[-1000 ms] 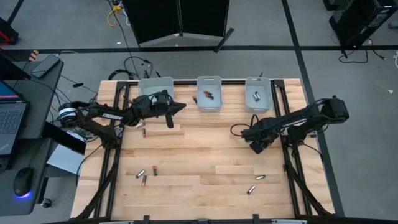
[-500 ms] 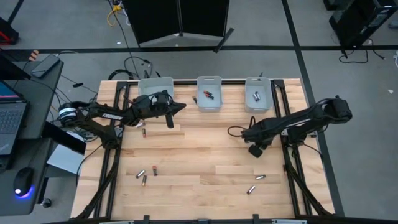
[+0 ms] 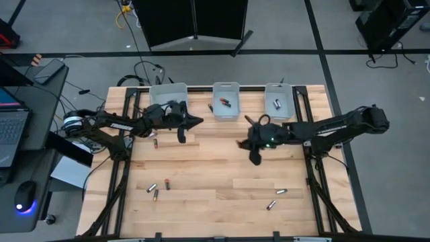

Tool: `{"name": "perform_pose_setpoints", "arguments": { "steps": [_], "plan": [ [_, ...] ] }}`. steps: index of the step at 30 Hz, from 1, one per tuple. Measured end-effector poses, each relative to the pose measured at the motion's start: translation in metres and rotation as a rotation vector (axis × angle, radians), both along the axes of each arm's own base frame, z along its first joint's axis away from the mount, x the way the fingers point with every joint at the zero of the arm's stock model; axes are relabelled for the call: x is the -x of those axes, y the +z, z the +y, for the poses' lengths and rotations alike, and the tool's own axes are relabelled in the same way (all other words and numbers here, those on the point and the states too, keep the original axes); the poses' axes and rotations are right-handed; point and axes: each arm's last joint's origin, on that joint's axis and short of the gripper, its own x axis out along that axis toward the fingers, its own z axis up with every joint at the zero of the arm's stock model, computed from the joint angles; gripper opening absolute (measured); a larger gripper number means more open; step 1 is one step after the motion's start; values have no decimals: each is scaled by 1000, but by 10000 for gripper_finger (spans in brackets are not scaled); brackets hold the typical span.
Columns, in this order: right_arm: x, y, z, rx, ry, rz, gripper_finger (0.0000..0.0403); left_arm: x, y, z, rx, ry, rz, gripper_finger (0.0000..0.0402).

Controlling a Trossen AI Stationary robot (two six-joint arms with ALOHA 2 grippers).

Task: Sort batteries
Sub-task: Put the black brown battery into the left bin

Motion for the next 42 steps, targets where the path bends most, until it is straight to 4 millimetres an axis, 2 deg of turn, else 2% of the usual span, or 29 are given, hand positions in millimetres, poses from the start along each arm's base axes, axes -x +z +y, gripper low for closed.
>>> {"name": "perform_pose_setpoints", "arguments": {
  "steps": [4, 14, 18, 24, 29, 42],
  "plan": [
    [-21, 4, -8, 120, 41, -179, 51, -7, 6, -8, -42, -41, -14, 7],
    [-47, -3, -21, 308, 50, -332, 51, -25, 24, -22, -56, -109, -25, 61],
    [-50, -3, -23, 335, 50, -361, 51, -34, 28, -28, -77, -137, 43, 98],
    [-50, 1, -23, 364, 52, -400, 51, -41, 38, -36, -116, -147, 16, 134],
    [-51, 2, -23, 379, 55, -413, 51, -47, 36, -35, -103, -112, 58, 138],
    [-51, 2, -22, 398, 66, -413, 51, -85, 31, -30, -108, -197, 74, 138]
  ]
}}
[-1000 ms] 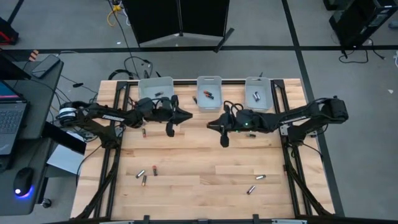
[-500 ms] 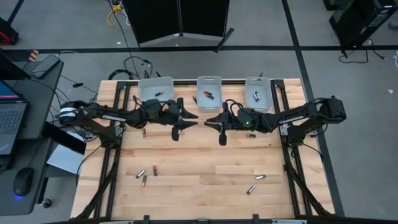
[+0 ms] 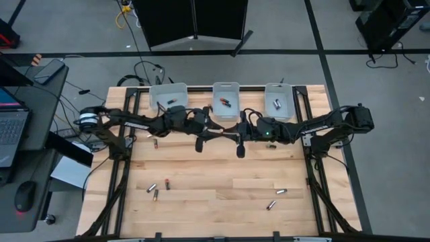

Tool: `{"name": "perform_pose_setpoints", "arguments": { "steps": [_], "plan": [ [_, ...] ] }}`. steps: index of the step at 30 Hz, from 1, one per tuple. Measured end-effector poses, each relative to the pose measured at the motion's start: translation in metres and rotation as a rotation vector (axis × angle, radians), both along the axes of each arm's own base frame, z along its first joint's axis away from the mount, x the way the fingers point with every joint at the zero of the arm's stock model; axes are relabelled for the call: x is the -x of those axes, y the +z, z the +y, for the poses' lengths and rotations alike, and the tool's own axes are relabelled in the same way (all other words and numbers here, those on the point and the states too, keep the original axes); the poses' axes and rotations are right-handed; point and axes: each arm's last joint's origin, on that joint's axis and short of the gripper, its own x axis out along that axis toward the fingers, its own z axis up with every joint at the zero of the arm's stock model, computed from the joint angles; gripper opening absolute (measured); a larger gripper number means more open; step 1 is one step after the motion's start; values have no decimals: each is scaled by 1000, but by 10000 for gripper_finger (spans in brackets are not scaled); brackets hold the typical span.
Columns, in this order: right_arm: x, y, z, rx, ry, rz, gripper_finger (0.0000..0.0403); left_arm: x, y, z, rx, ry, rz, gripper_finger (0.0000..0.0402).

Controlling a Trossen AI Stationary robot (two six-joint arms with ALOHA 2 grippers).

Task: Sort batteries
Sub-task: Put the black brown battery into the left bin

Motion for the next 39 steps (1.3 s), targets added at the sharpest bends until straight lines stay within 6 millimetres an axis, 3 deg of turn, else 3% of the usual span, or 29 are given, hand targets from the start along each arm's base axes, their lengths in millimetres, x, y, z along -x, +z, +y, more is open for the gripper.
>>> {"name": "perform_pose_setpoints", "arguments": {
  "steps": [8, 14, 17, 23, 27, 31, 39],
  "plan": [
    [0, 0, 0, 0, 0, 1, 51, -7, -4, 1, 3, -5, 12, 129],
    [0, 0, 0, -11, -1, -5, 51, -7, -2, 1, -22, 5, -14, 58],
    [0, 0, 0, -19, -2, -3, 54, -7, -2, 1, -48, 10, -17, 55],
    [1, -5, -2, 4, -47, 52, 137, -3, 7, 6, -58, 35, -45, 55],
    [3, -8, -5, 23, -135, 92, 189, 8, 21, 12, -94, 62, -55, 55],
    [4, -12, -5, 42, -150, 141, 216, 27, 38, 24, -147, 121, -15, 55],
    [8, -22, -5, -2, -162, 239, 187, 87, 42, 65, -91, 383, 331, 55]
  ]
}}
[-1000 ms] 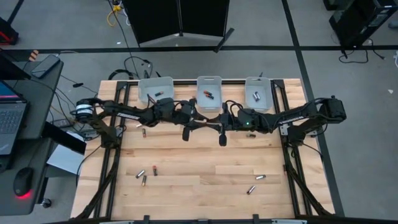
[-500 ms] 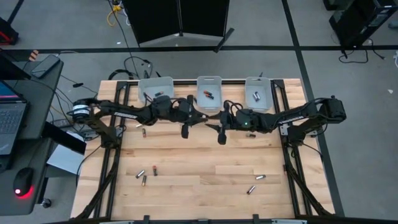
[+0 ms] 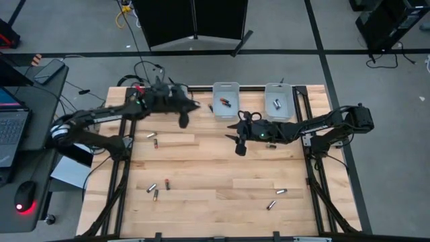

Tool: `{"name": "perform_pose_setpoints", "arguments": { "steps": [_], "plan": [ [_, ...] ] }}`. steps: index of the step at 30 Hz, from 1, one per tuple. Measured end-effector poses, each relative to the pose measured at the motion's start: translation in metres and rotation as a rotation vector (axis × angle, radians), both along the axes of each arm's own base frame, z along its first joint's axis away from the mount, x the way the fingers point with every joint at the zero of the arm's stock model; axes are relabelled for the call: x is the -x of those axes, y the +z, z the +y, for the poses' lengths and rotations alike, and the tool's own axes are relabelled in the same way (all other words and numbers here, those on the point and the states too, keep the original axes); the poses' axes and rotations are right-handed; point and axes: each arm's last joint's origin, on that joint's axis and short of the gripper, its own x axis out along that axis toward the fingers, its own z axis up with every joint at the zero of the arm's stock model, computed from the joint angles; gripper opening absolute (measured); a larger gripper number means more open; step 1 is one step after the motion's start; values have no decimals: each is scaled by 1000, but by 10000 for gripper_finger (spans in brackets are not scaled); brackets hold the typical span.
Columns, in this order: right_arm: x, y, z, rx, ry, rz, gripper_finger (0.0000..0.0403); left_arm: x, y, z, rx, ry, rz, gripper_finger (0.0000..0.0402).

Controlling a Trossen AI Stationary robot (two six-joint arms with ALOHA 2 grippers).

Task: Sort batteries
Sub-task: Put the black brown battery into the left bin

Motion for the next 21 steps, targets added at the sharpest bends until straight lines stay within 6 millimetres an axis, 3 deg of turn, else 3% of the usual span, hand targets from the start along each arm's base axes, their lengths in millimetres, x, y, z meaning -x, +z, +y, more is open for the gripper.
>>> {"name": "perform_pose_setpoints", "arguments": {
  "steps": [7, 18, 21],
  "plan": [
    [0, -1, 0, 3, 1, 12, 128, 44, -14, 36, 131, 225, 270, 55],
    [1, -2, -1, 31, 15, 39, 14, 55, -41, 87, 286, 389, 567, 55],
    [1, -3, -1, 36, 19, 45, 10, 53, -53, 98, 322, 421, 665, 55]
  ]
}}
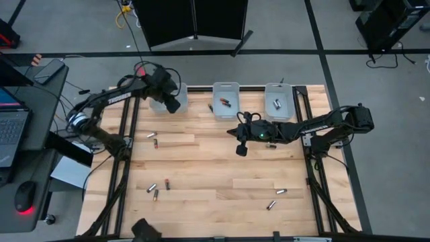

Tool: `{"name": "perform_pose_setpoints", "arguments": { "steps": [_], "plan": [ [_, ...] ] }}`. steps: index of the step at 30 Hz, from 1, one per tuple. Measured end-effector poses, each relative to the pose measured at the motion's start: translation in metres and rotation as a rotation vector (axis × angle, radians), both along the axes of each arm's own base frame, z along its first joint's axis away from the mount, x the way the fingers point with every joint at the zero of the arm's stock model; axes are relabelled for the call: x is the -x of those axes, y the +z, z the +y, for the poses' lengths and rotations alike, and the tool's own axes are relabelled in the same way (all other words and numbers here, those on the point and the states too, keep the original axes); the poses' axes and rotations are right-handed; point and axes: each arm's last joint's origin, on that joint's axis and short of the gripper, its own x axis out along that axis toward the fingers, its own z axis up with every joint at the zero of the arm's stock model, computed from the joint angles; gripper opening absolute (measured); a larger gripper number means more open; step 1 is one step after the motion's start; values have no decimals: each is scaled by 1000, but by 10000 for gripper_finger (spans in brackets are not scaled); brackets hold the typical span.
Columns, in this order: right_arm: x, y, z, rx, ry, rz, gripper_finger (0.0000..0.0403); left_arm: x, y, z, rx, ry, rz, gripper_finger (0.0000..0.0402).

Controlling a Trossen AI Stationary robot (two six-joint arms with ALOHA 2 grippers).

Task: Sort batteries
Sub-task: Put the black brown battery into the left bin

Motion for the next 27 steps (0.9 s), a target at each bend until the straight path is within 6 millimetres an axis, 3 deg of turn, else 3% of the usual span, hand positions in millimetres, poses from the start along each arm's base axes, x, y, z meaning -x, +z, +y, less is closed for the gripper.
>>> {"name": "perform_pose_setpoints", "arguments": {
  "steps": [5, 13, 21, 27],
  "plan": [
    [0, 0, 0, 1, 1, 0, 27, -4, -22, 17, 25, 23, 137, 55],
    [0, 0, 0, 1, 1, 2, 7, -12, -46, 41, 56, 37, 209, 55],
    [0, 0, 0, 1, 1, 3, 22, -16, -68, 44, 121, 29, 256, 55],
    [0, 0, 0, 1, 1, 3, 8, -16, -68, 45, 112, 30, 249, 55]
  ]
}}
